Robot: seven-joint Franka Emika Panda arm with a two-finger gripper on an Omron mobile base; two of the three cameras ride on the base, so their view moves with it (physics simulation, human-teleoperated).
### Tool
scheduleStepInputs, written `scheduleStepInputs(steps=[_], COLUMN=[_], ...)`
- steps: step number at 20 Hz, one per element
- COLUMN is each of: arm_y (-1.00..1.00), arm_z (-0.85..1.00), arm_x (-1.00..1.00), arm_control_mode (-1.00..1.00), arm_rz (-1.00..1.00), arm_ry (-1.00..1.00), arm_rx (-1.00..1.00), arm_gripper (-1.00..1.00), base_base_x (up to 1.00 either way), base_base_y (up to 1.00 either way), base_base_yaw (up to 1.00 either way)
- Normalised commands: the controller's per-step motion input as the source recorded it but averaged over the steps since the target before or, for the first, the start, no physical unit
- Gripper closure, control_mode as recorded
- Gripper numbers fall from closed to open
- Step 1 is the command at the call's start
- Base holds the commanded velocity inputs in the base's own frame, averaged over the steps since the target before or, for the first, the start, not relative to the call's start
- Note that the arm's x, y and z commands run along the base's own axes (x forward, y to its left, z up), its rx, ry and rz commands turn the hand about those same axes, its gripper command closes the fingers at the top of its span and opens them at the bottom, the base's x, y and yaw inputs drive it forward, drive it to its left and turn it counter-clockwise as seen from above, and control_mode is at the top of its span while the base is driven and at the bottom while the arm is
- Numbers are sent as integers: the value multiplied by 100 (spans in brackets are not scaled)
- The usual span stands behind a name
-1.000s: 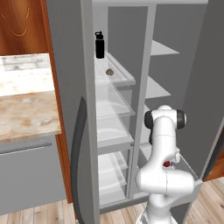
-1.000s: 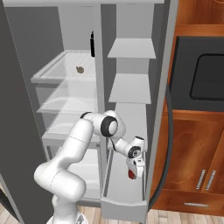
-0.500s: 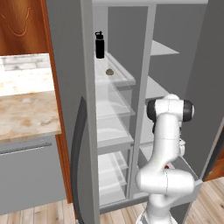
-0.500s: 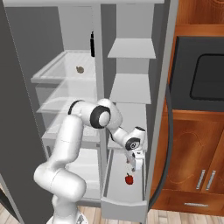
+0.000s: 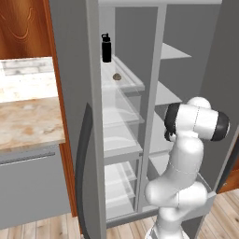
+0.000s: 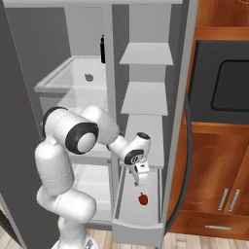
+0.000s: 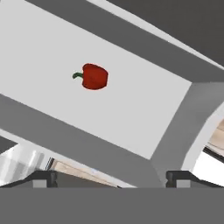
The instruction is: Take the bell pepper and garlic from the fridge shelf and place them in the freezer drawer to begin freezing them.
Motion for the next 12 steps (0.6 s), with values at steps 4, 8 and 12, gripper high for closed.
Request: scheduleStepInputs(steps=[4,8,12], arm_y=[66,74,57], arm_z=[100,100,100], arm_x=[-36,-22,-34], arm_control_mode=[-100,-100,-100], arm_rz=[7,15,16], arm_ry=[-23,-27,-20], arm_rx=[-4,-4,-5], arm_gripper=[-100,-100,-100], base_base_x=[0,0,0], base_base_y=[0,0,0], base_base_yaw=[0,0,0])
